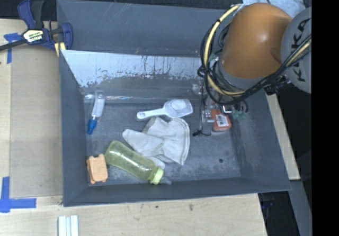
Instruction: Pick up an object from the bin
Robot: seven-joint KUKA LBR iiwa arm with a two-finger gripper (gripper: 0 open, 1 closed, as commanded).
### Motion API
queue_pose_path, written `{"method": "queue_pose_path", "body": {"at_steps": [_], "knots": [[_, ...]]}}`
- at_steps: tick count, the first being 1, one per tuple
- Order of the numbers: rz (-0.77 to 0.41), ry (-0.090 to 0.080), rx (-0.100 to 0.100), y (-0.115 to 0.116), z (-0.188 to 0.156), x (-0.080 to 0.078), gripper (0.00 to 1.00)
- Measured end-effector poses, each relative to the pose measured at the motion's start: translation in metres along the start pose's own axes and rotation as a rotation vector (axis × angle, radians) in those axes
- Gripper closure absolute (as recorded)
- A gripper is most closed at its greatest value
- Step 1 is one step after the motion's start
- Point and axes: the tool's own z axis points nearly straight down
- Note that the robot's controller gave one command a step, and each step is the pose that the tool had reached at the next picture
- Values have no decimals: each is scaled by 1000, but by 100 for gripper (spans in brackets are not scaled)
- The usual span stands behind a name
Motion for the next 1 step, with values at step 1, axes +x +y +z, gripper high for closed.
{"method": "queue_pose_path", "body": {"at_steps": [1], "knots": [[0,-9,0,0,-5,-1,0]]}}
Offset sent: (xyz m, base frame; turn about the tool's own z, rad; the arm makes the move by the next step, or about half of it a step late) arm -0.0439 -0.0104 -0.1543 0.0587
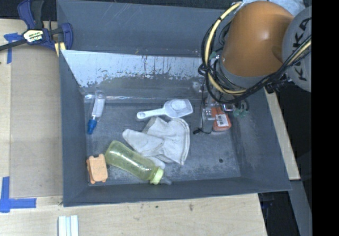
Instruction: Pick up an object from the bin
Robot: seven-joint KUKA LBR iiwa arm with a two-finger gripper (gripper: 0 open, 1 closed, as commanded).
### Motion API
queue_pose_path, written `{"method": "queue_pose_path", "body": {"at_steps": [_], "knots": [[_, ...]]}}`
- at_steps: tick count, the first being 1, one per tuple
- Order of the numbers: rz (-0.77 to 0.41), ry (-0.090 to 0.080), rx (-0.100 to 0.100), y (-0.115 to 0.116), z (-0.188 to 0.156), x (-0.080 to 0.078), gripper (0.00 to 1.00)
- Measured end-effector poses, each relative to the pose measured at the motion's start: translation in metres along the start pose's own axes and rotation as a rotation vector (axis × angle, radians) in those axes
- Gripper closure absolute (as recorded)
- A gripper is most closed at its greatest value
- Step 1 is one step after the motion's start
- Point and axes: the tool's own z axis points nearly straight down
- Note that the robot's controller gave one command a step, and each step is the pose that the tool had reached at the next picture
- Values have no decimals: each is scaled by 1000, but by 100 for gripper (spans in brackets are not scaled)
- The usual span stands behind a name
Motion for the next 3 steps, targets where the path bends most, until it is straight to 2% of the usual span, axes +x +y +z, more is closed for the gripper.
{"method": "queue_pose_path", "body": {"at_steps": [1,2,3], "knots": [[27,-3,0,-5,76,21,0],[54,6,0,-4,109,30,0],[-152,-1,0,0,114,15,0]]}}
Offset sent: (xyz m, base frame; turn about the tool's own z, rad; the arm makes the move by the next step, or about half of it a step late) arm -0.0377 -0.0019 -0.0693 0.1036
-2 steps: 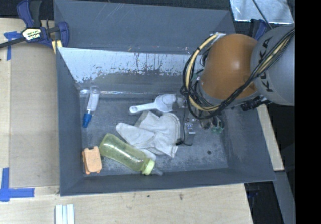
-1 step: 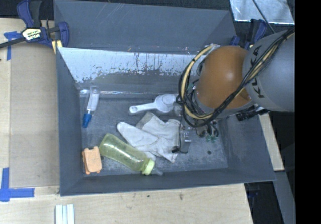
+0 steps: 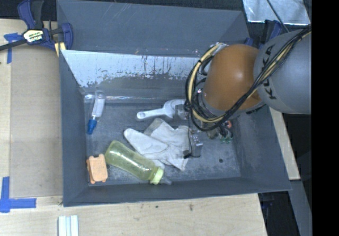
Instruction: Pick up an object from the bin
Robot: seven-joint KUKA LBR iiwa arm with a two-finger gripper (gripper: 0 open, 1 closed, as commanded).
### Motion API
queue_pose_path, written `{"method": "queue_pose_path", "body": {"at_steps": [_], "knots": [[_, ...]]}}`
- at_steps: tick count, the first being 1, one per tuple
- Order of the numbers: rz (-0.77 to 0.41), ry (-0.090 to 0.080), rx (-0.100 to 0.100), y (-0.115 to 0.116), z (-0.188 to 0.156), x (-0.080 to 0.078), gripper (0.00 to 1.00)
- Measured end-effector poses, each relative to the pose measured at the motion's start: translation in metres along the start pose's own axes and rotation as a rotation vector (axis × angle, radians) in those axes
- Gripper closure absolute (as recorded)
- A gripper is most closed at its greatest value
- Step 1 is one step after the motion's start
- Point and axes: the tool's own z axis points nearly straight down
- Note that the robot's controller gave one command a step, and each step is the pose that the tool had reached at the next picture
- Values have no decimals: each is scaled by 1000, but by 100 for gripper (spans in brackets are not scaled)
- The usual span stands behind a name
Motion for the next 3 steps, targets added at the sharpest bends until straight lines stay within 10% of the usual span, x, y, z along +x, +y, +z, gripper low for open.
{"method": "queue_pose_path", "body": {"at_steps": [1,2,3], "knots": [[-189,0,0,9,45,19,0],[-379,3,-1,9,44,7,100],[-379,3,-1,9,44,7,100]]}}
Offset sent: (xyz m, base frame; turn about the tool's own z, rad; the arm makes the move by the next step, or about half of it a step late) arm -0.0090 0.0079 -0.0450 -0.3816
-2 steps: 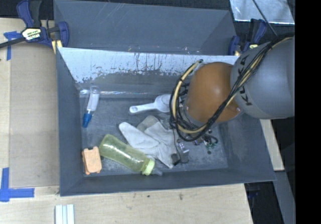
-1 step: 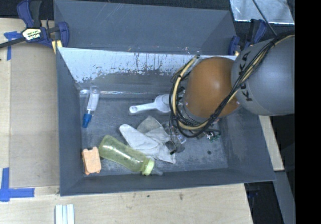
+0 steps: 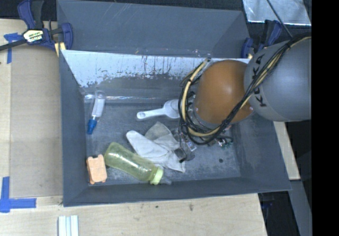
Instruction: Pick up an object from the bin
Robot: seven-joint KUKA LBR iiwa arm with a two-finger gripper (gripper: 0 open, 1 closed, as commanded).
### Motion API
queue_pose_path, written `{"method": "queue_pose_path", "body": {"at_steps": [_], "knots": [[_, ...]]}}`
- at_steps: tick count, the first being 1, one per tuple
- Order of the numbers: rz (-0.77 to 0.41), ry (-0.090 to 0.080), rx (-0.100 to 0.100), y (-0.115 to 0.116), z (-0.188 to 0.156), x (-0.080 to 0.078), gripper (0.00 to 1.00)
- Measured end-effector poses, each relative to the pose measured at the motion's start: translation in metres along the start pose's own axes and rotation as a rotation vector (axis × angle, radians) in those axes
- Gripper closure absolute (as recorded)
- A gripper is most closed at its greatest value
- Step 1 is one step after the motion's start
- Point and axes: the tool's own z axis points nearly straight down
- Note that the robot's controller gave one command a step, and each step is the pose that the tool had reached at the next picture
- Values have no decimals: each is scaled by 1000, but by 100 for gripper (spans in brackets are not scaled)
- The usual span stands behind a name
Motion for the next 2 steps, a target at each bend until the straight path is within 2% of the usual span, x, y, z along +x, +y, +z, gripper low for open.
{"method": "queue_pose_path", "body": {"at_steps": [2], "knots": [[1,1,-1,0,-17,1,100]]}}
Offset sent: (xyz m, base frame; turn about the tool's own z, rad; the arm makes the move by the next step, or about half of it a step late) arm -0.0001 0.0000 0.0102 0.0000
